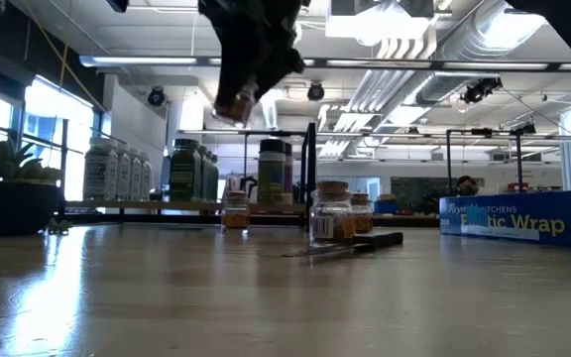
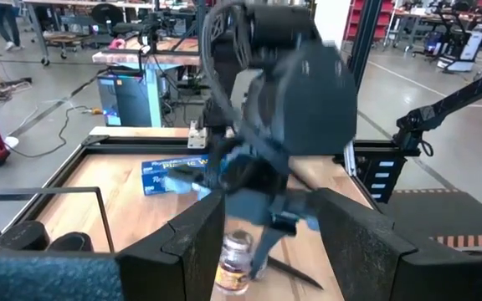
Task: Shelf spices
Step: Put the brown lid seasoning bottle on the shelf
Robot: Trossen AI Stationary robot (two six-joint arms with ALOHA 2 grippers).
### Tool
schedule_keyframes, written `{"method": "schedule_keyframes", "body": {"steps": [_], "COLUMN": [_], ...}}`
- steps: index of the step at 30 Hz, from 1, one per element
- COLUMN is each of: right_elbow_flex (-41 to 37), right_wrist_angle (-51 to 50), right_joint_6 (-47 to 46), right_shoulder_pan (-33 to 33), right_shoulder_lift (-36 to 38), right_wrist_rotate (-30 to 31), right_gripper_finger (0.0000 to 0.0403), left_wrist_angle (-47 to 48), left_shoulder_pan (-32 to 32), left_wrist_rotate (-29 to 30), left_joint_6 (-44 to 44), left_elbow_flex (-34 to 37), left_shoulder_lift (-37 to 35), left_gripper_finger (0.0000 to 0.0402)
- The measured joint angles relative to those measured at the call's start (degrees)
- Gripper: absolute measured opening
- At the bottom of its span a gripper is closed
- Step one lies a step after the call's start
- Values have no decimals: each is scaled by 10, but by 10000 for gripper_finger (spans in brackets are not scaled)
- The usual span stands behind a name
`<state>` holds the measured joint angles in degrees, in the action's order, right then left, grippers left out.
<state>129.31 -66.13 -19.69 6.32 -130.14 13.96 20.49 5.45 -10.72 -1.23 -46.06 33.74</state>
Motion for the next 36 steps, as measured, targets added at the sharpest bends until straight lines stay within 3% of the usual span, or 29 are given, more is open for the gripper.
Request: {"method": "schedule_keyframes", "body": {"steps": [10, 14, 18, 24, 36], "right_elbow_flex": [23, 23, 23, 23, 23], "right_wrist_angle": [56, 92, 131, 173, 201], "right_joint_6": [100, 134, 172, 202, 211], "right_shoulder_pan": [-5, -4, 1, 13, 17], "right_shoulder_lift": [2, 4, 4, 5, 5], "right_wrist_rotate": [108, 117, 135, 131, 131], "right_gripper_finger": [168, 168, 168, 168, 168], "left_wrist_angle": [63, 101, 142, 121, 96], "left_shoulder_pan": [0, 0, 0, 0, 0], "left_wrist_rotate": [12, 70, 83, 146, 127], "left_joint_6": [35, 48, 36, 49, 65], "left_elbow_flex": [18, 23, 23, 23, 23], "left_shoulder_lift": [6, 20, 48, 90, 114], "left_gripper_finger": [183, 183, 183, 183, 183]}}
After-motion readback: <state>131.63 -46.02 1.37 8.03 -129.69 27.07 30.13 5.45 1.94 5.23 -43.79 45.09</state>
